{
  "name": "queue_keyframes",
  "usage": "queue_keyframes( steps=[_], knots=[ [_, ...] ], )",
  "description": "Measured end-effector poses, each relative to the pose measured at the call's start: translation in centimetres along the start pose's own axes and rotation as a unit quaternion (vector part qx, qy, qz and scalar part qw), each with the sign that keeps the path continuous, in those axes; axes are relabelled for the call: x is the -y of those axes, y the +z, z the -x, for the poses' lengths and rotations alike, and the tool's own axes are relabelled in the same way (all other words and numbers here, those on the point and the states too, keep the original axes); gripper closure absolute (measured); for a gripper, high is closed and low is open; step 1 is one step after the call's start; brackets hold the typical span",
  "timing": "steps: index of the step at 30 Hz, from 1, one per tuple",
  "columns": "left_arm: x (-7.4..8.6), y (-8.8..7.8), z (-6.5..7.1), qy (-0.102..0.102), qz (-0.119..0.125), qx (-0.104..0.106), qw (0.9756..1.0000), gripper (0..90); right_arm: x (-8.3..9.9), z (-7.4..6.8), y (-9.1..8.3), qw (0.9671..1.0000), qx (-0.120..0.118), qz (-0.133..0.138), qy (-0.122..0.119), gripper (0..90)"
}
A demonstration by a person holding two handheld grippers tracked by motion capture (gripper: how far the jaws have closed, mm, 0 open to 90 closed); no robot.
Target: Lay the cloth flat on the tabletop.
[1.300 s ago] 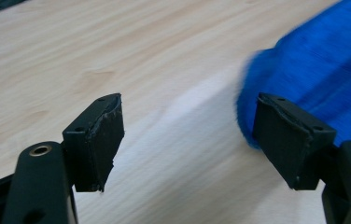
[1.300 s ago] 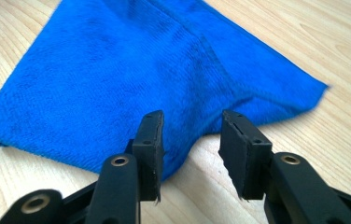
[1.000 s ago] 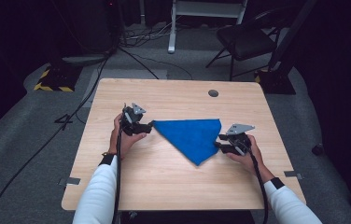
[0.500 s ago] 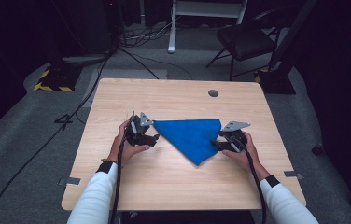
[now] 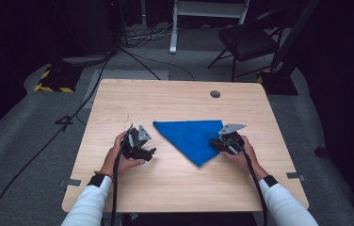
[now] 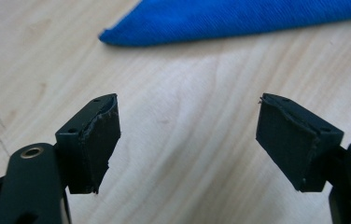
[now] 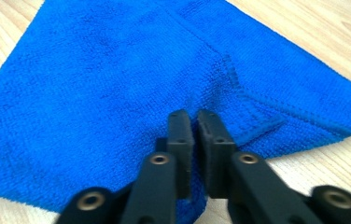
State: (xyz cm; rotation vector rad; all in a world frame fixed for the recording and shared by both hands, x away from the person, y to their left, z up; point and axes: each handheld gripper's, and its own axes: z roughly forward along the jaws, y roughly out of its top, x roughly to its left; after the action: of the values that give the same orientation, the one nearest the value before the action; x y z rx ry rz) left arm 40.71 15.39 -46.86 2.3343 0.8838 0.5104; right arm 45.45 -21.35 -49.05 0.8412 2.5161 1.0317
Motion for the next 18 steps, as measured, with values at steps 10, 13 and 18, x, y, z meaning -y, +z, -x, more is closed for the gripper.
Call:
queue_keyframes(
  steps=[10,13,18],
  knots=[
    [0.4,-1.1,0.3,-0.001,0.01,-0.002,0.9999,21.7,-1.6,-2.1,-2.2,0.9974,-0.001,0.054,-0.049,89.5],
    [0.6,-1.6,0.3,-0.004,0.016,-0.005,0.9999,21.7,-2.5,-3.8,-2.9,0.9942,-0.025,0.078,-0.07,89.5],
    [1.3,-2.4,0.2,-0.005,0.017,-0.011,0.9998,21.4,-3.6,-7.2,-2.9,0.9877,-0.068,0.081,-0.116,89.5]
  ],
)
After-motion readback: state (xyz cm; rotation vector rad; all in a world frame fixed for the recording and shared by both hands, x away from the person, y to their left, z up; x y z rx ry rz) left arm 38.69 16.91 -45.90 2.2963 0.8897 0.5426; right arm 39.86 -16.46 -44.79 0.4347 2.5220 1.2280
